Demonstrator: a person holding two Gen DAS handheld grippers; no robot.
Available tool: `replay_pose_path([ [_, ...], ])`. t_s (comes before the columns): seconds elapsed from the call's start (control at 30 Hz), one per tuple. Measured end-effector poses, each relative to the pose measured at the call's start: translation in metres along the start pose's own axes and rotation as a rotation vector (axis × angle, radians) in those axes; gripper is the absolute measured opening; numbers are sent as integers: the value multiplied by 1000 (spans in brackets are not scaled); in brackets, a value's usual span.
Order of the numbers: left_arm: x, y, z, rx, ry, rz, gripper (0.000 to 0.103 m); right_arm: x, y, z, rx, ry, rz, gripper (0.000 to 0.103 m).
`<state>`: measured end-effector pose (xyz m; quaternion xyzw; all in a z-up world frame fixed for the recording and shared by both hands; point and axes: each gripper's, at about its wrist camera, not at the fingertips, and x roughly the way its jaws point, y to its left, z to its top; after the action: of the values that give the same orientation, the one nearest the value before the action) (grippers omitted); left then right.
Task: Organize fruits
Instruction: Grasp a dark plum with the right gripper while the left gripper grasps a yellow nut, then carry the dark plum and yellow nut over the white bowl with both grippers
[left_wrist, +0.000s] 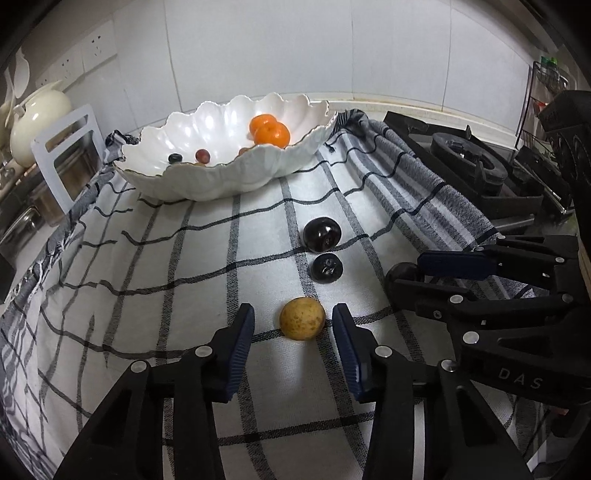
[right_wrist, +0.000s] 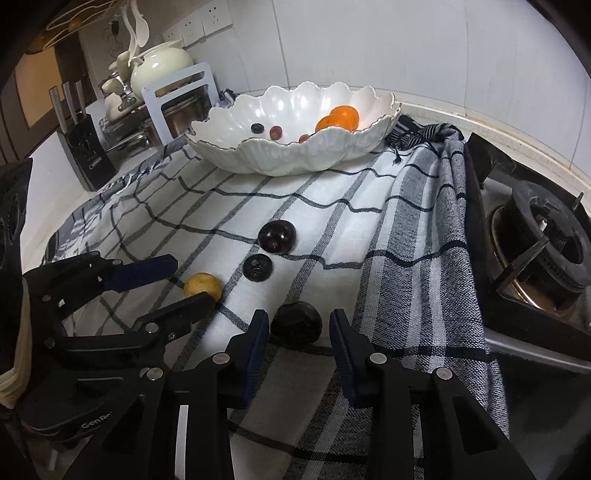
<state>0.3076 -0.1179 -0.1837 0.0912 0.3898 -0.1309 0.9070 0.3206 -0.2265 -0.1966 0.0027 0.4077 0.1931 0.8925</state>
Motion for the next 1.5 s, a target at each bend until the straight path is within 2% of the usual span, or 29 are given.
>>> replay_pose_path([
  [0.2, 7, -2, -1, -8, 18, -14, 37, 5, -1, 0, 13, 14, 21, 36],
  [0.37, 13, 0, -2, -22, 34, -27, 29, 7, -2, -2, 16, 20, 33, 30],
  [0.6, 11, 2, -4, -36, 30, -36, 28, 4, 0, -3, 23, 17, 27, 30],
  [1.5, -75, 25, 5, -54, -139, -16, 27, -64, 35, 8, 12, -142, -27, 30],
])
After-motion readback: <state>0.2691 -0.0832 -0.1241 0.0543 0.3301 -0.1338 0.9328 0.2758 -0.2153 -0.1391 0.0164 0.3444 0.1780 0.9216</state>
